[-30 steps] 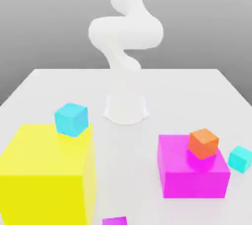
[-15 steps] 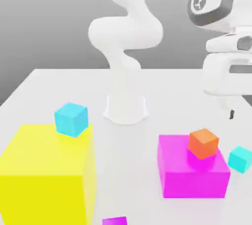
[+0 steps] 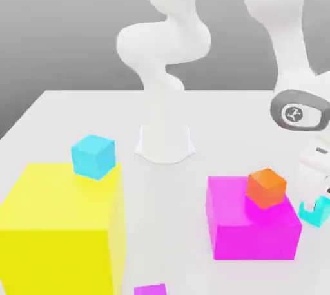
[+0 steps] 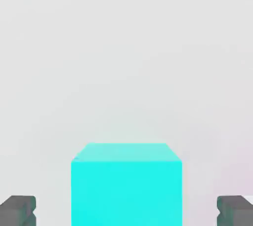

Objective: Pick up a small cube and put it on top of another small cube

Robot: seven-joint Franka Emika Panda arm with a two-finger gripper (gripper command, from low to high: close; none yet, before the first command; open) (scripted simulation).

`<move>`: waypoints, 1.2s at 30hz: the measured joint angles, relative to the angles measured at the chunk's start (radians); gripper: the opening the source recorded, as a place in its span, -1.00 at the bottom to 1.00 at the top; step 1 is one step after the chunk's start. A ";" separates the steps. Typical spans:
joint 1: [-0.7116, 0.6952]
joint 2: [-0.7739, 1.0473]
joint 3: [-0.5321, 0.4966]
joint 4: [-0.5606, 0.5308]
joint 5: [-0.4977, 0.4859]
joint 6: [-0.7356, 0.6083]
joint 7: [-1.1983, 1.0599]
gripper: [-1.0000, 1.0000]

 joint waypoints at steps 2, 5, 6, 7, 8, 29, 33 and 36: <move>0.000 0.000 0.000 0.000 0.000 0.000 0.000 -1.00; 0.000 0.000 0.000 0.000 -0.001 0.002 0.001 -1.00; 0.009 0.010 -0.011 0.003 -0.011 0.008 0.009 -1.00; -0.001 0.000 0.001 0.000 -0.001 0.001 0.001 -1.00; -0.016 -0.020 0.021 -0.006 0.022 -0.012 -0.016 -1.00; -0.544 -0.641 -0.149 0.088 0.371 -0.662 -0.599 -1.00; -0.621 -0.763 -0.273 0.105 0.437 -0.789 -0.679 -1.00; -0.683 -0.823 -0.335 0.076 0.486 -0.833 -0.625 -1.00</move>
